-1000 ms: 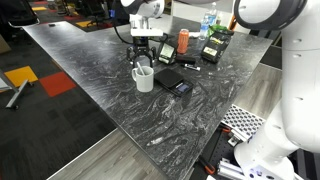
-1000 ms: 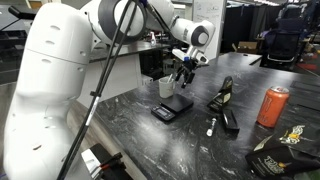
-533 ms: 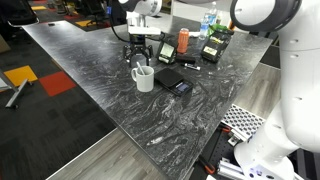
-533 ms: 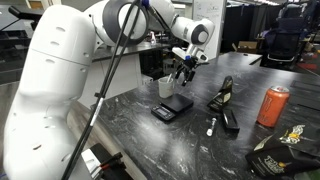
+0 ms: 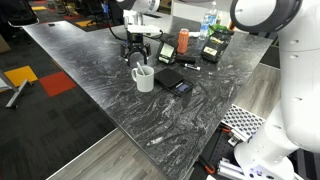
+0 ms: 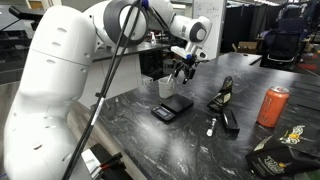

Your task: Push the mug forwards.

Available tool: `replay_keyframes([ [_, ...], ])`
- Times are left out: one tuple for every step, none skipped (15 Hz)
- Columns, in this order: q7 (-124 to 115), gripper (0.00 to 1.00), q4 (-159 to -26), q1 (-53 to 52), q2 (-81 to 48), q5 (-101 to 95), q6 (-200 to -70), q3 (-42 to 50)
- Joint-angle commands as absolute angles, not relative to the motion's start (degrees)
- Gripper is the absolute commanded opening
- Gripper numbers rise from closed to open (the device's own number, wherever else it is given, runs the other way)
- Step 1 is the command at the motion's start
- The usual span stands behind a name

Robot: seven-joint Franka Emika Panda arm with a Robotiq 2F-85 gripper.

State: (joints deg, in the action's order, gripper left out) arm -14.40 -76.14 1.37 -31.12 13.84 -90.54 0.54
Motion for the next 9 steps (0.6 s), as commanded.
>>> replay_keyframes([
  [-15.28,1.00,-75.07,0.69,-31.86,10.56,-90.24,1.73],
  [-15.51,1.00,-75.14,0.70,-31.80,9.83,-90.15,1.83],
  [-15.70,1.00,-75.40,0.73,-31.65,9.12,-89.65,1.91],
  [-15.76,1.00,-75.42,0.78,-31.66,8.70,-89.30,1.89],
  [-15.22,1.00,-75.74,1.08,-31.48,8.98,-87.69,1.55],
  [-15.20,1.00,-75.90,1.16,-31.35,9.17,-86.65,1.45],
  [-14.90,1.00,-76.35,1.27,-31.04,9.61,-85.24,1.25],
  [-14.67,1.00,-76.43,1.28,-30.90,9.72,-83.82,1.17],
  [-13.71,1.00,-76.64,1.48,-30.59,10.32,-82.54,0.82],
])
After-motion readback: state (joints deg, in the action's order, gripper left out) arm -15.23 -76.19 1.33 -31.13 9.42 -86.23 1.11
